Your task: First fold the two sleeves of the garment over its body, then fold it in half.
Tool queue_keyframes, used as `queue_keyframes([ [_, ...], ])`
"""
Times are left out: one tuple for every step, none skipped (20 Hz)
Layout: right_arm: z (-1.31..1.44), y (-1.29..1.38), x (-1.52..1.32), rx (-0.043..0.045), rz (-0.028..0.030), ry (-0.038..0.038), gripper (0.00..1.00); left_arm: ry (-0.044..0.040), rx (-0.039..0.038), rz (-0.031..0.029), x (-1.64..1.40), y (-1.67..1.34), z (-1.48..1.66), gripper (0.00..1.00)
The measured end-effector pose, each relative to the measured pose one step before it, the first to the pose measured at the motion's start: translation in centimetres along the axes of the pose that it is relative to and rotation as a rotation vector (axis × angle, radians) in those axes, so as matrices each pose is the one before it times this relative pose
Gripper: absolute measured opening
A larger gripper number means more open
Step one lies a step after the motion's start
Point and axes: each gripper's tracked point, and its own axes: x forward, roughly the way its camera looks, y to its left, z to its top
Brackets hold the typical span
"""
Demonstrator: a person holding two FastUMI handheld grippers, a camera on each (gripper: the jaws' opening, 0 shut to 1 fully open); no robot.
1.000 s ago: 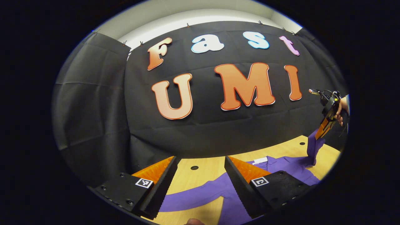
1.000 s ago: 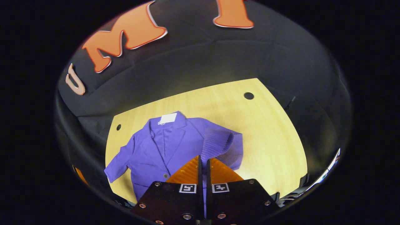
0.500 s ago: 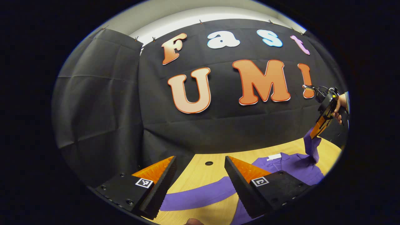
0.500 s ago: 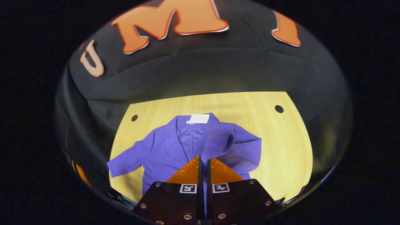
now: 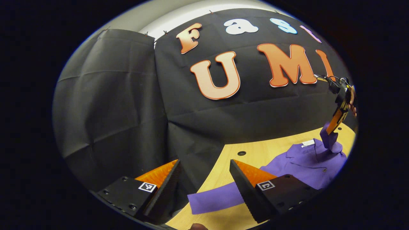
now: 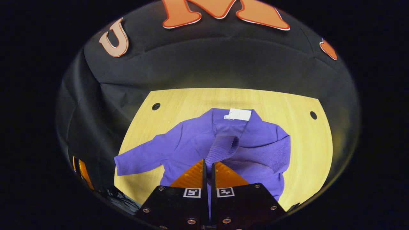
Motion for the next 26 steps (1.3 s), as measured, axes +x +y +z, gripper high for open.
queue_keyframes([
  [-0.424, 0.913, 0.368, -0.00125, 0.00698, 0.00908, 0.04, 0.01162, 0.00187, 0.00608, 0.237, 0.593, -0.587, 0.98],
  [-0.363, 0.742, 0.416, -0.00704, 0.0085, 0.00749, 0.04, 0.014, 0.0023, 0.00534, 0.345, 0.474, -0.579, 1.0],
  [-0.268, 0.296, 0.101, -0.0016, 0.00301, 0.00223, 0.04, 0.00971, -0.00486, 0.00602, 0.413, 0.641, -0.586, 0.98],
  [-0.062, 0.618, 0.226, 0.0014, 0.00788, 0.00018, 0.04, 0.0191, -0.0077, 0.00242, 0.373, 0.463, -0.573, 0.98],
  [-0.435, 1.199, 0.443, 0.00303, 0.0117, 0.0041, 0.04, 0.01925, -0.00805, 0.00787, 0.363, 0.597, -0.98, 0.98],
  [-0.312, 0.887, 0.262, -0.00328, 0.01674, 0.00534, 0.04, 0.01707, -0.00476, 0.00535, 0.326, 0.499, -0.645, 0.98],
  [-0.4, 0.482, 0.159, 0.00328, 0.00595, 0.00329, 0.04, 0.01818, -0.00464, 0.00415, 0.347, 0.501, -0.712, 0.98],
  [-0.197, 0.582, 0.02, -0.00084, 0.00894, 0.00257, 0.06, 0.01612, -0.00328, 0.00323, 0.34, 0.617, -0.825, 0.98],
  [-0.301, 0.349, 0.076, -0.00081, 0.00542, 0.00155, 0.06, 0.01634, -0.00488, 0.00118, 0.369, 0.514, -0.583, 0.98],
  [-0.143, 0.551, -0.065, -0.00427, 0.01194, -0.00745, 0.09, 0.02359, -0.00082, 0.0039, 0.22, 0.692, -0.858, 0.98],
  [0.069, 0.378, -0.429, -0.00253, 0.00545, -0.01266, 0.13, 0.0221, -0.00618, 0.00744, 0.51, 0.734, -0.849, 0.98],
  [0.196, 0.452, -0.25, -0.00107, 0.01131, -0.02097, 0.23, 0.03185, -0.01, 0.00112, 0.476, 0.736, -1.09, 0.98],
  [0.317, 0.24, -0.365, -0.00235, 0.0031, -0.02292, 0.41, 0.03003, -0.01345, 0.00189, 0.567, 0.558, -0.848, 0.98],
  [0.531, 0.168, -0.462, -0.00346, 0.00002, -0.02613, 0.46, 0.031, -0.00919, -0.00112, 0.426, 0.641, -1.05, 0.98],
  [0.234, -0.018, -0.394, -0.00463, -0.00728, -0.02237, 0.5, 0.02641, -0.00408, 0.00057, 0.627, 0.465, -0.858, 0.98],
  [0.298, -0.023, -0.611, -0.00352, -0.00481, -0.02489, 0.72, 0.02844, -0.00007, -0.00162, 0.509, 0.684, -1.075, 0.98],
  [0.204, -0.183, -0.576, -0.00384, -0.01055, -0.02064, 0.78, 0.02968, -0.00348, -0.00501, 0.681, 0.359, -0.84, 0.98],
  [0.336, -0.123, -0.639, -0.00249, -0.00646, -0.02722, 0.86, 0.03095, -0.01056, -0.01285, 0.646, 0.278, -0.895, 0.98],
  [0.306, -0.052, -0.723, -0.00466, -0.01348, -0.02734, 0.89, 0.03895, -0.01774, -0.02219, 0.515, 0.196, -0.833, 0.98],
  [0.552, -0.27, -0.405, -0.00598, -0.01014, -0.03537, 0.93, 0.04769, -0.01897, -0.02205, 0.573, 0.062, -0.872, 0.98],
  [0.472, -0.252, -0.346, -0.00678, -0.01675, -0.03317, 0.95, 0.05722, -0.02082, -0.02266, 0.881, 0.074, -1.1, 0.98],
  [0.504, -0.297, -0.608, -0.00562, -0.01597, -0.03325, 0.95, 0.06323, -0.02692, -0.0234, 0.92, -0.09, -1.033, 0.98],
  [0.187, -0.278, -1.091, -0.00487, -0.0154, -0.02391, 0.96, 0.05917, -0.02895, -0.03484, 0.871, -0.355, -0.919, 0.99],
  [0.179, -0.393, -0.847, -0.00526, -0.01106, -0.0216, 0.95, 0.06601, -0.02907, -0.02554, 0.278, -0.149, -0.725, 0.99],
  [0.217, -0.553, -0.432, -0.00572, -0.0119, -0.01765, 0.95, 0.05715, -0.02154, -0.03173, 0.725, -0.425, -0.617, 0.99],
  [0.286, -0.538, -0.526, -0.008, -0.0107, -0.0177, 0.95, 0.0482, -0.01901, -0.01632, 0.344, -0.405, -0.287, 0.99],
])
